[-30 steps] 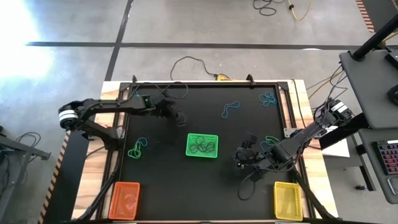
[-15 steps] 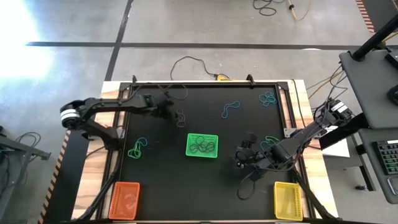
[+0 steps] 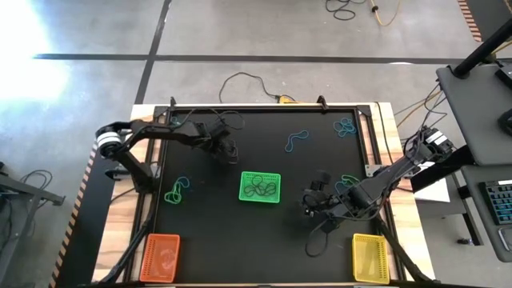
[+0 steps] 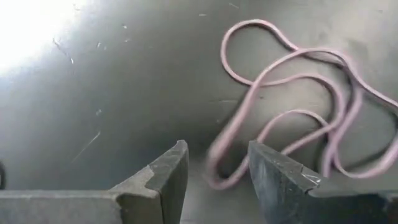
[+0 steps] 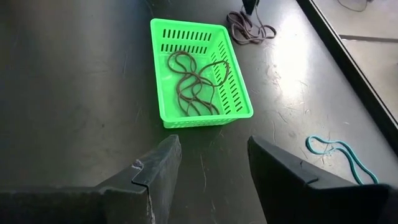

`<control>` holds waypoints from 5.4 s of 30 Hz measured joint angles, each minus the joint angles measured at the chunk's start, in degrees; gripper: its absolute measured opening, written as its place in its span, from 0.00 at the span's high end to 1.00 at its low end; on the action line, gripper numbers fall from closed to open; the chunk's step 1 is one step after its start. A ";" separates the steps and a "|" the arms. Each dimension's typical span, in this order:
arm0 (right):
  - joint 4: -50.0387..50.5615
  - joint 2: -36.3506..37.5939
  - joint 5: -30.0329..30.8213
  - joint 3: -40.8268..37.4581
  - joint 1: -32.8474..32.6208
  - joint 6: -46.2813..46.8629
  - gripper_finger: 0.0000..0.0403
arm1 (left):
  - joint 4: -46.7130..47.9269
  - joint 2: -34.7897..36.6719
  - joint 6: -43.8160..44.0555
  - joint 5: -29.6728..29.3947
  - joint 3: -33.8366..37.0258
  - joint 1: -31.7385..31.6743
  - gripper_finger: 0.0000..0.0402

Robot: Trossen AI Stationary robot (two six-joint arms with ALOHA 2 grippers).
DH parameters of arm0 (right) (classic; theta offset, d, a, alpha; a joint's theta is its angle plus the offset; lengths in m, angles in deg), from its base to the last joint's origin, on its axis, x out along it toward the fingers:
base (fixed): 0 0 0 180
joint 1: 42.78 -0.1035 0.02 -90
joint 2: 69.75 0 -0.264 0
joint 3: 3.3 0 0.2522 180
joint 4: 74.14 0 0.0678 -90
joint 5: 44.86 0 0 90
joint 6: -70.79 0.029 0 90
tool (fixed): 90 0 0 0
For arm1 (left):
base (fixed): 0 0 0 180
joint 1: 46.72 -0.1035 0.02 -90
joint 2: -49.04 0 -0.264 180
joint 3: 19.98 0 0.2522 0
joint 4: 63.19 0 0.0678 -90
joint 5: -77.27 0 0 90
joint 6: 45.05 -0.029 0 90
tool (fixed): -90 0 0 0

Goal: Sort rubber bands into baskets
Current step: Put the violet rubber band into the green basket

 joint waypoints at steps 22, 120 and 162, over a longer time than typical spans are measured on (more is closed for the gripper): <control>0.04 0.00 0.03 0.00 0.00 -0.20 0.55 | 0.31 14.11 -3.91 -3.33 0.00 1.24 1.00; -12.14 -52.06 -42.96 42.69 47.62 -28.59 0.56 | -18.52 16.06 -1.43 0.11 14.30 -0.07 1.00; -7.11 -47.92 -32.66 51.93 47.95 -38.29 0.98 | -24.68 16.12 0.34 0.09 20.15 -0.07 1.00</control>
